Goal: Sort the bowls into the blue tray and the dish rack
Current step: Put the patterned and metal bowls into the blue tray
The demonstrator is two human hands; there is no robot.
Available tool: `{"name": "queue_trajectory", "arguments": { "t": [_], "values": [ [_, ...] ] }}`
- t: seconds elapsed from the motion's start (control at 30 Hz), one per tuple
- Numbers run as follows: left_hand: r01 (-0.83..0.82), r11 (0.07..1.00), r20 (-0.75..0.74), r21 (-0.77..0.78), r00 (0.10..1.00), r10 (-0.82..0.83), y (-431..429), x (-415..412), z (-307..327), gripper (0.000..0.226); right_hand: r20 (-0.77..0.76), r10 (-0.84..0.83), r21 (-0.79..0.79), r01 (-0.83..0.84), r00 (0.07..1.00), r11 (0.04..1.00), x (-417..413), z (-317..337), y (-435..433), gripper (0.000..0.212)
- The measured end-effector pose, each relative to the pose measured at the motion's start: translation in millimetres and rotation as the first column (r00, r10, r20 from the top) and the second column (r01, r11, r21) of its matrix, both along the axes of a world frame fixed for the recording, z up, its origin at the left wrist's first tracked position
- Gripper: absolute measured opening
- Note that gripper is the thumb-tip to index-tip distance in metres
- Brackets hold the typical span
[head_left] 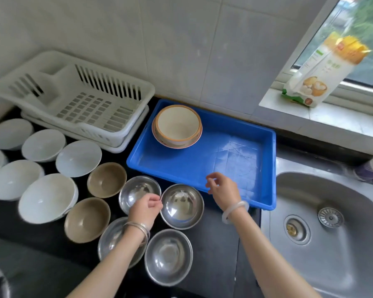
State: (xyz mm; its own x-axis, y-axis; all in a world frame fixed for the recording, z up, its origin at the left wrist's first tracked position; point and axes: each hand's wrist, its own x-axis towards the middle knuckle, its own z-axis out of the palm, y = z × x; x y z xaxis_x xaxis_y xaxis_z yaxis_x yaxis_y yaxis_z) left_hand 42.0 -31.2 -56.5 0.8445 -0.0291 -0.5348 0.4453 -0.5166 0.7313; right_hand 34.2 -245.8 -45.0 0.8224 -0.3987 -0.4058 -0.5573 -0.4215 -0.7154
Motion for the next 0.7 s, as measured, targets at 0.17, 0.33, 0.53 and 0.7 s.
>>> {"name": "queue_trajectory", "arguments": {
  "t": [0.17,0.33,0.53,0.7],
  "values": [
    [0.165,0.976,-0.076,0.144,0.985,-0.156,9,-26,-11,0.020,-0.168,0.014,-0.044,-0.021,0.986,0.999,-46,-33,17,0.022],
    [0.327,0.926,-0.144,0.187,0.942,-0.303,5,-36,-18,0.034,-0.207,-0.124,0.245,0.174,0.970,0.954,-57,-53,31,0.025],
    [0.401,0.857,-0.064,0.324,0.913,-0.403,-4,-42,-16,0.026,-0.192,-0.218,0.357,0.275,0.957,0.893,-63,-54,23,0.025],
    [0.421,0.865,-0.046,0.273,0.904,-0.426,-3,-43,-8,0.021,-0.177,-0.255,0.371,0.304,0.951,0.878,-78,-53,5,0.028]
  ]
}}
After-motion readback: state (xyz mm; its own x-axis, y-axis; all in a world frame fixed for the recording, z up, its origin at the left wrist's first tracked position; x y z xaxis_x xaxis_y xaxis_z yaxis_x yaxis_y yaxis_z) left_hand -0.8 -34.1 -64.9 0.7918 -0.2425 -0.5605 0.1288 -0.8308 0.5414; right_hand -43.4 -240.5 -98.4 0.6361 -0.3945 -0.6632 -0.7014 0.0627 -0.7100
